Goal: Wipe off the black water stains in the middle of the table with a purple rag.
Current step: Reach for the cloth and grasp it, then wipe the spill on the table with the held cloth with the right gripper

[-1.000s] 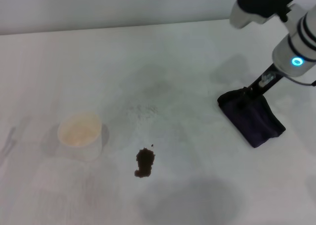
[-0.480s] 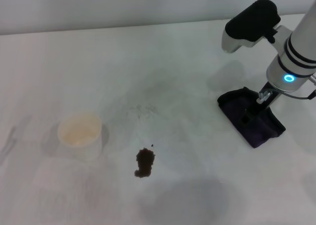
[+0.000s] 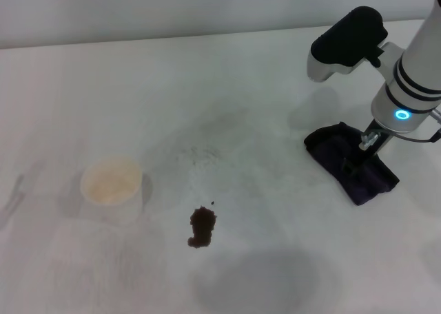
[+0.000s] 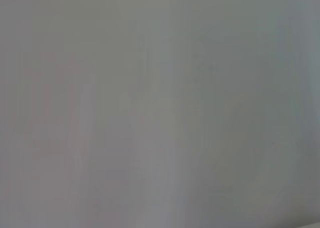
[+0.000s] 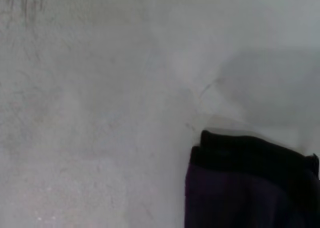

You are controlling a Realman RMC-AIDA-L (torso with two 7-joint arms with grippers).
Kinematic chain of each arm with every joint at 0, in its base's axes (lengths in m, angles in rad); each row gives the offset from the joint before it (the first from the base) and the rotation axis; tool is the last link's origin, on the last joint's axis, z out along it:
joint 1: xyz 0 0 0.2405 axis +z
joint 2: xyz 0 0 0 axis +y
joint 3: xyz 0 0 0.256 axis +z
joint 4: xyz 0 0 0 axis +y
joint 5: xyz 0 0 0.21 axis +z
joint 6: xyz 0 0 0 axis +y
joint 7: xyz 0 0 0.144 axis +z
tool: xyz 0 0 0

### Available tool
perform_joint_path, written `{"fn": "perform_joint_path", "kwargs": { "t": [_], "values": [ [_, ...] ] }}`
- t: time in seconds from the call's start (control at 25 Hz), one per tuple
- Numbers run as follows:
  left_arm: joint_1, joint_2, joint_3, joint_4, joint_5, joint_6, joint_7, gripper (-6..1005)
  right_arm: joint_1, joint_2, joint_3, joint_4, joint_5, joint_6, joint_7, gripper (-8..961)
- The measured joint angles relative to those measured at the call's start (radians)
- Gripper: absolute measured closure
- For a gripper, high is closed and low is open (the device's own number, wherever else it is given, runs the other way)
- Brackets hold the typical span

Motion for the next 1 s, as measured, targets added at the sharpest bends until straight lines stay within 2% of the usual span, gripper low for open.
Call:
{"fn": "perform_joint_path", "kwargs": {
  "t": [0.44,0.68,1.0],
  "values": [
    [0.0,0.0,0.0,0.0,0.0,0.003,0.001,120,0.013,0.005,-0.059,0.013,0.002,0.0,0.0,849],
    [0.0,0.0,0.0,0.0,0.0,0.003,0.001,119,0.018,0.008,-0.157,0.052,0.102,0.004,0.001,851],
    [-0.011,0.001,0.0,0.002,-0.001,0.002,0.002,120,0.065,0.012,-0.373,0.091,0.261,-0.053,0.054,854]
  ]
}}
